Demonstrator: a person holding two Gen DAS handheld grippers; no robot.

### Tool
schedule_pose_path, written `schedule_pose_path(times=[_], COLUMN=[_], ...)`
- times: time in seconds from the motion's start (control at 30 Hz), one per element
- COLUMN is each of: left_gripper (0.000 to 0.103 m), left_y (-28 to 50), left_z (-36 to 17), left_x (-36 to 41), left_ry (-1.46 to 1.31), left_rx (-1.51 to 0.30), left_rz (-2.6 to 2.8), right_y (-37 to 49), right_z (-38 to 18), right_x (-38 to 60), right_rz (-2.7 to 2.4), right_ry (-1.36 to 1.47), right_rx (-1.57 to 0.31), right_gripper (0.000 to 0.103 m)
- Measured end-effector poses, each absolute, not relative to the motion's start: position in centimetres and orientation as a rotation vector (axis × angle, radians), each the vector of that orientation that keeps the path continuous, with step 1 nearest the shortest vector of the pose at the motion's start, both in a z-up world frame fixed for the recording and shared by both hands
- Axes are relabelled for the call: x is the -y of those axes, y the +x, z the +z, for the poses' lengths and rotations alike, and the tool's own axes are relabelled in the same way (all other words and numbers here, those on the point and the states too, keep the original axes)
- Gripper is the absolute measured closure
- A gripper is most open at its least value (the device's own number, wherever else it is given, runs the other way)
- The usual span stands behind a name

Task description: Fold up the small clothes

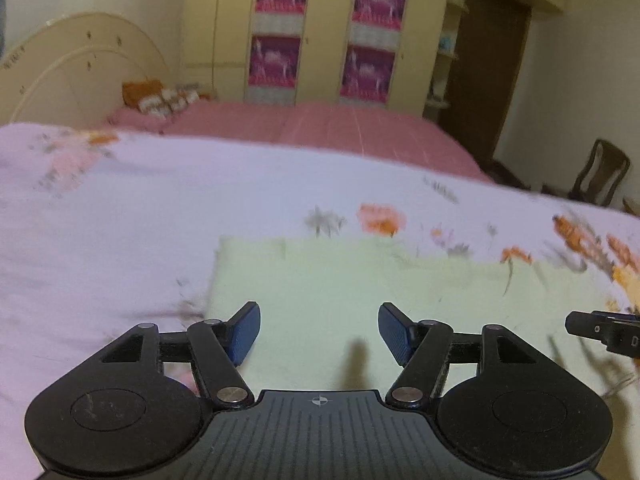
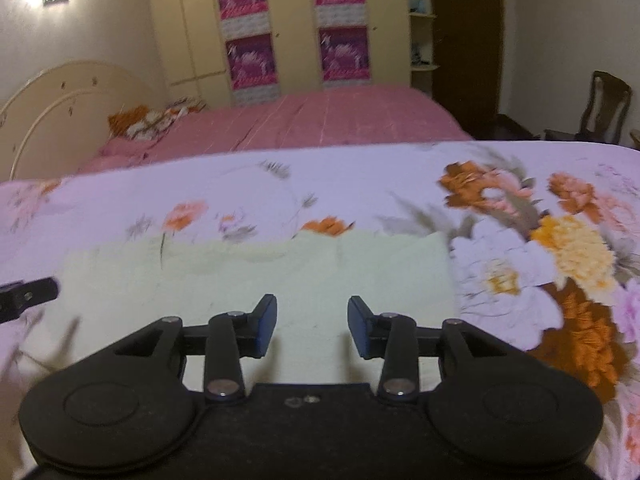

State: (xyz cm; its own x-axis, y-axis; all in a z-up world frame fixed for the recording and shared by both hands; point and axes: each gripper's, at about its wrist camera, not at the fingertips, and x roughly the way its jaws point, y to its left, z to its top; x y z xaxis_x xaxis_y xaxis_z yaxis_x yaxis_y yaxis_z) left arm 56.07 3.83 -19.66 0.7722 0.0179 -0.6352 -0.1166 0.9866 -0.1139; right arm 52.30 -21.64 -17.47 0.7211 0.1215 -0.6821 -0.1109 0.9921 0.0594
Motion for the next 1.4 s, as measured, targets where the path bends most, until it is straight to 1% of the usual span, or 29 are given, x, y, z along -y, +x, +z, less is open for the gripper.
schedule_pose_path(times=[0.07,0.17,0.2,0.47,0.63,0.83,0.97,1.2,1.4], left_gripper=[0.038,0.037,0.036,0.035,0.035,0.035,0.035,0.035,0.035], left_y=[57.0,57.1,57.1,56.7,56.0,52.5,48.8,44.7,42.7], left_z=[-20.9,-22.0,-22.0,-21.1,-19.9,-17.5,-17.2,-19.4,-20.3], left_x=[-3.8,-3.9,-4.3,-3.7,-3.7,-2.9,-1.0,2.8,3.2], left_ry=[-0.132,-0.071,-0.093,-0.077,-0.098,-0.115,-0.135,-0.076,-0.024], left_rx=[-0.72,-0.708,-0.71,-0.731,-0.739,-0.713,-0.737,-0.805,-0.796], left_rz=[0.089,0.103,0.103,0.11,0.123,0.058,-0.012,-0.063,-0.022], right_y=[52.7,53.1,53.1,53.2,51.8,48.5,45.7,41.2,39.6], right_z=[-18.3,-19.6,-20.0,-19.9,-18.5,-16.2,-15.4,-17.4,-19.5], right_x=[21.2,21.3,21.5,23.9,23.9,23.3,22.3,20.0,20.1], right_rz=[0.14,0.129,0.124,0.072,0.089,0.159,0.212,0.311,0.296], right_ry=[0.0,-0.06,-0.078,-0.077,-0.054,-0.016,-0.006,-0.013,-0.11], right_rx=[-0.777,-0.803,-0.801,-0.779,-0.773,-0.749,-0.752,-0.838,-0.853], right_gripper=[0.064,0.061,0.061,0.06,0.059,0.058,0.056,0.056,0.056])
